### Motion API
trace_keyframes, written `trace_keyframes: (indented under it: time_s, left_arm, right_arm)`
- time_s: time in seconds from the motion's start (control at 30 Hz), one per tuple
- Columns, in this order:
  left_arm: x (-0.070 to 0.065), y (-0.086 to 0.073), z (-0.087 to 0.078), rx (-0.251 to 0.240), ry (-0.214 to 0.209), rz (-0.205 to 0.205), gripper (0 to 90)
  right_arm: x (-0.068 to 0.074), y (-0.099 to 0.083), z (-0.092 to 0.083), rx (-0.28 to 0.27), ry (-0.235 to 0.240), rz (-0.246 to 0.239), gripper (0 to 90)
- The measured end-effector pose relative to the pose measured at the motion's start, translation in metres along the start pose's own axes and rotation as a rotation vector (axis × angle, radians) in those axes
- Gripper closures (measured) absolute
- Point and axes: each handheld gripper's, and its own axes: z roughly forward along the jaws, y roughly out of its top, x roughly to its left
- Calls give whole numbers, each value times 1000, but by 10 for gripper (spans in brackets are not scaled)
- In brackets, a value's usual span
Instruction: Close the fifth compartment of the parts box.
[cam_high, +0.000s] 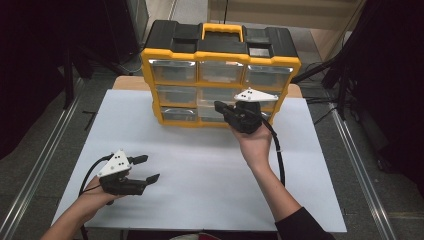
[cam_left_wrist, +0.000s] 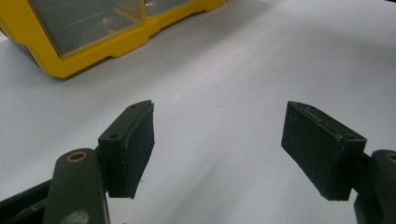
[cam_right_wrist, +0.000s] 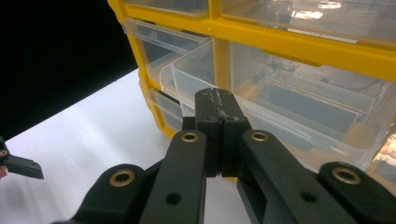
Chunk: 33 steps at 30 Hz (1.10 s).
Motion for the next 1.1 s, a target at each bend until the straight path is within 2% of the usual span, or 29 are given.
trace_keyframes:
  time_s: [0.63,1.1]
  left_arm:
    - [0,0,1,0,1,-1,257]
    - [0,-1,1,-4,4,-2,257]
  right_arm:
    - [-10,2,11,-13,-29,16,900]
    - [-17,1,13,-19,-51,35,900]
